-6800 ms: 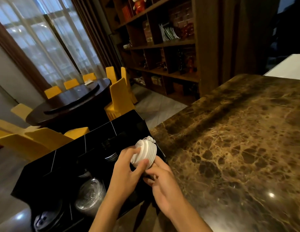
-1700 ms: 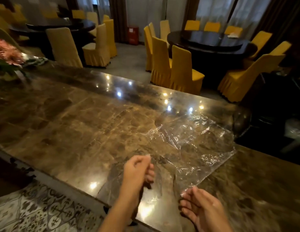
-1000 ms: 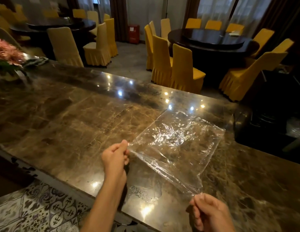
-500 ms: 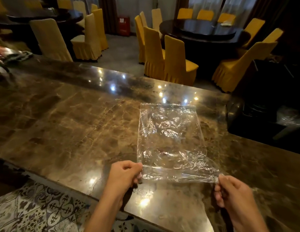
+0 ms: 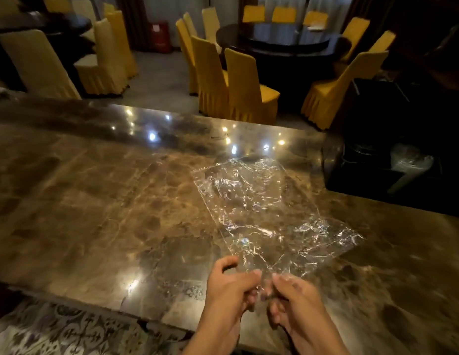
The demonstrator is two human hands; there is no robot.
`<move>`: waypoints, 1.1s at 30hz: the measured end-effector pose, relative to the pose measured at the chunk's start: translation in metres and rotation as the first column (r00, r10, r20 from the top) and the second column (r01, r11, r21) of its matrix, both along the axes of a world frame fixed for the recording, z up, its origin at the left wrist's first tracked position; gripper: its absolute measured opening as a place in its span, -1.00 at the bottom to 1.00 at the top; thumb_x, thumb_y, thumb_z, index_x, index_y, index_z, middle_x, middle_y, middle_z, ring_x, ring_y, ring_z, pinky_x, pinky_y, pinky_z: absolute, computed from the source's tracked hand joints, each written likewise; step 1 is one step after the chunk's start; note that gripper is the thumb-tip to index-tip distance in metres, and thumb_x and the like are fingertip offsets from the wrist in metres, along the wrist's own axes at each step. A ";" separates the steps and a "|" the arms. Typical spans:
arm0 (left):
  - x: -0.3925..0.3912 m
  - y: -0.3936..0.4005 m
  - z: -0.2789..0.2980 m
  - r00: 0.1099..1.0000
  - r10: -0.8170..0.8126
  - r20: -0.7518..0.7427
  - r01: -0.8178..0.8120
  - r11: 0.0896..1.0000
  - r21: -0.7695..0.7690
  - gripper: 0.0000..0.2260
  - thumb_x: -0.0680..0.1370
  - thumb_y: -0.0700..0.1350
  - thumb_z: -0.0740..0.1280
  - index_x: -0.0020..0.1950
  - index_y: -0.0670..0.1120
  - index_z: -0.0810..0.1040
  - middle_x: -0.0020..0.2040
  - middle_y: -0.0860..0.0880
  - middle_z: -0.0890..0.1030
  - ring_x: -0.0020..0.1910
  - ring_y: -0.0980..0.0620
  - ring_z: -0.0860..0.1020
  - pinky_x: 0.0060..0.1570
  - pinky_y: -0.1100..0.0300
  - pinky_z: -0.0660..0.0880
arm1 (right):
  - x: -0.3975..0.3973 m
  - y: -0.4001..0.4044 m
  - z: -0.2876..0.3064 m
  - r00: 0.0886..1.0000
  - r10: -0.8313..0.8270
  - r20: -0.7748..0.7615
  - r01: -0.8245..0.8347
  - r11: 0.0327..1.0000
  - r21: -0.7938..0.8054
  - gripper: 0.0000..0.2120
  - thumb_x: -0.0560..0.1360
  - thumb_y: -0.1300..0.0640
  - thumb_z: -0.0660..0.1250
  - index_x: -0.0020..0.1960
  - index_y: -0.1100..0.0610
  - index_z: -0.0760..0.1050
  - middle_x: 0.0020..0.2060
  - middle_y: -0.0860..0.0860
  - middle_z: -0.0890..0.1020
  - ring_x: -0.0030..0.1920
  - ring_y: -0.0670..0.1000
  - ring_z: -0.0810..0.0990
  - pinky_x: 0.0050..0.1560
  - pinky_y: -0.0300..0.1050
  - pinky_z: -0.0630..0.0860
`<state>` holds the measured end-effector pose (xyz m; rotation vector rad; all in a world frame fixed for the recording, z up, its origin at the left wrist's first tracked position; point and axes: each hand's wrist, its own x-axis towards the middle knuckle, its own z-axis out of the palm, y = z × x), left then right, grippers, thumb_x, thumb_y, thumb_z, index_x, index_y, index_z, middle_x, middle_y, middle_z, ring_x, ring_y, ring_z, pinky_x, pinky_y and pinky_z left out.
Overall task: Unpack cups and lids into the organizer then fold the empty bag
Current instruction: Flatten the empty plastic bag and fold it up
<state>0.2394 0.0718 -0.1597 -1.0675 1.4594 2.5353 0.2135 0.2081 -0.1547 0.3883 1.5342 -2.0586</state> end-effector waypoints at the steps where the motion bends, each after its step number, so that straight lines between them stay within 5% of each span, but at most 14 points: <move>1: 0.000 -0.001 -0.001 1.000 0.005 0.012 -0.005 1.000 -0.008 -0.51 0.33 -0.33 0.58 0.14 -0.07 0.47 -0.43 -0.18 0.56 -0.57 -0.01 0.43 -0.55 0.16 0.38 | 0.000 0.006 -0.002 1.000 -0.014 0.000 0.014 1.000 0.001 -0.74 0.45 0.13 0.42 -0.38 0.23 0.59 -0.47 0.28 0.53 -0.63 0.05 0.39 -0.60 -0.23 0.32; 5: -0.001 -0.007 0.002 0.998 0.038 0.045 -0.039 0.999 0.005 -0.66 0.43 -0.30 0.52 0.12 -0.13 0.48 -0.48 -0.11 0.46 -0.58 0.02 0.31 -0.56 0.24 0.23 | -0.004 0.033 -0.001 1.000 0.000 -0.006 0.000 0.999 0.046 -0.73 0.45 0.18 0.41 -0.41 0.21 0.54 -0.55 0.17 0.39 -0.63 -0.01 0.28 -0.57 -0.30 0.21; 7: -0.002 -0.011 0.009 0.992 0.125 -0.033 -0.129 0.973 -0.192 -0.79 0.47 -0.28 0.46 0.03 -0.11 0.51 -0.48 -0.02 0.42 -0.54 0.04 0.29 -0.56 0.23 0.21 | -0.010 0.059 0.005 0.998 0.060 -0.002 -0.060 0.989 0.137 -0.73 0.46 0.20 0.41 -0.40 0.23 0.50 -0.57 0.14 0.37 -0.64 -0.03 0.25 -0.59 -0.33 0.18; 9: -0.006 -0.017 0.028 0.968 0.097 -0.233 -0.209 0.825 -0.526 -0.82 0.51 -0.24 0.41 -0.09 0.04 0.52 -0.48 0.08 0.42 -0.50 0.11 0.34 -0.54 0.25 0.30 | -0.020 0.089 0.013 0.986 0.169 0.008 -0.165 0.952 0.256 -0.77 0.50 0.24 0.39 -0.30 0.27 0.46 -0.58 0.14 0.37 -0.65 -0.03 0.25 -0.62 -0.33 0.16; 12: -0.036 -0.020 0.057 0.883 -0.289 -0.370 -0.179 0.521 -0.834 -0.80 0.52 -0.18 0.37 -0.08 0.16 0.54 -0.29 0.17 0.59 -0.32 0.24 0.53 -0.31 0.42 0.47 | -0.035 0.136 0.030 0.928 0.363 0.084 -0.367 0.848 0.382 -0.77 0.58 0.19 0.33 -0.23 0.24 0.44 -0.51 0.14 0.38 -0.61 -0.01 0.25 -0.63 -0.26 0.13; 16: -0.096 -0.013 0.061 0.742 -0.655 -0.146 -0.115 0.090 -0.989 -0.69 0.53 -0.34 0.32 0.23 -0.08 0.57 0.12 -0.01 0.64 0.12 0.09 0.57 0.20 0.22 0.47 | -0.052 0.178 0.050 0.846 0.522 0.107 -0.488 0.679 0.549 -0.67 0.58 0.07 0.32 -0.31 0.18 0.43 -0.51 0.13 0.41 -0.59 -0.02 0.26 -0.60 -0.20 0.15; 20: -0.164 0.001 0.045 0.644 -0.764 0.050 -0.016 -0.079 -0.997 -0.61 0.60 -0.24 0.25 0.43 -0.05 0.43 0.44 -0.02 0.47 0.41 0.04 0.40 0.39 0.23 0.22 | -0.061 0.203 0.051 0.911 0.397 0.110 -0.366 0.657 0.659 -0.63 0.59 0.08 0.32 -0.36 0.15 0.39 -0.56 0.06 0.45 -0.59 -0.03 0.27 -0.53 -0.18 0.16; 25: -0.185 -0.013 -0.004 0.629 -0.580 0.518 0.211 -0.514 -0.831 -0.44 0.68 0.18 -0.11 0.63 -0.04 0.04 0.63 -0.02 0.08 0.60 -0.07 0.05 0.53 -0.06 0.07 | -0.068 0.229 0.056 0.832 0.507 0.223 -0.442 0.365 0.819 -0.59 0.60 0.03 0.31 -0.40 0.10 0.43 -0.56 -0.04 0.53 -0.55 -0.09 0.37 -0.43 -0.19 0.30; 27: -0.173 -0.021 -0.017 0.675 -0.479 0.561 0.251 -0.566 -0.785 -0.39 0.65 0.24 -0.21 0.63 -0.03 -0.03 0.64 -0.01 0.00 0.61 -0.06 -0.03 0.54 -0.10 0.01 | -0.068 0.235 0.057 0.820 0.510 0.258 -0.454 0.307 0.837 -0.60 0.60 0.02 0.32 -0.39 0.11 0.44 -0.51 0.00 0.58 -0.54 -0.08 0.40 -0.43 -0.21 0.34; 30: -0.165 -0.019 -0.011 0.728 -0.438 0.527 0.271 -0.523 -0.808 -0.41 0.66 0.19 -0.20 0.63 -0.05 -0.03 0.65 -0.07 -0.02 0.61 -0.10 -0.05 0.55 -0.13 -0.01 | -0.072 0.225 0.058 0.909 0.382 0.167 -0.234 0.136 0.963 -0.62 0.60 -0.03 0.29 -0.33 0.12 0.44 -0.39 0.04 0.63 -0.43 -0.01 0.52 -0.34 -0.16 0.42; 31: -0.166 -0.013 -0.006 0.747 -0.454 0.485 0.243 -0.493 -0.835 -0.42 0.66 0.17 -0.18 0.63 -0.06 -0.03 0.64 -0.08 -0.03 0.61 -0.11 -0.06 0.55 -0.13 -0.02 | -0.078 0.218 0.058 0.946 0.325 -0.006 -0.021 0.079 0.997 -0.65 0.61 -0.03 0.27 -0.30 0.10 0.44 -0.35 0.04 0.63 -0.38 0.01 0.54 -0.31 -0.11 0.43; 33: -0.168 0.011 0.005 0.735 -0.544 0.404 0.163 -0.437 -0.884 -0.42 0.64 0.18 -0.21 0.63 -0.05 -0.08 0.62 -0.06 -0.13 0.61 -0.09 -0.13 0.56 -0.09 -0.08 | -0.096 0.188 0.062 0.845 0.337 -0.416 0.417 0.071 0.906 -0.74 0.62 -0.04 0.18 -0.19 0.03 0.46 -0.23 0.00 0.64 -0.27 0.00 0.56 -0.27 -0.07 0.45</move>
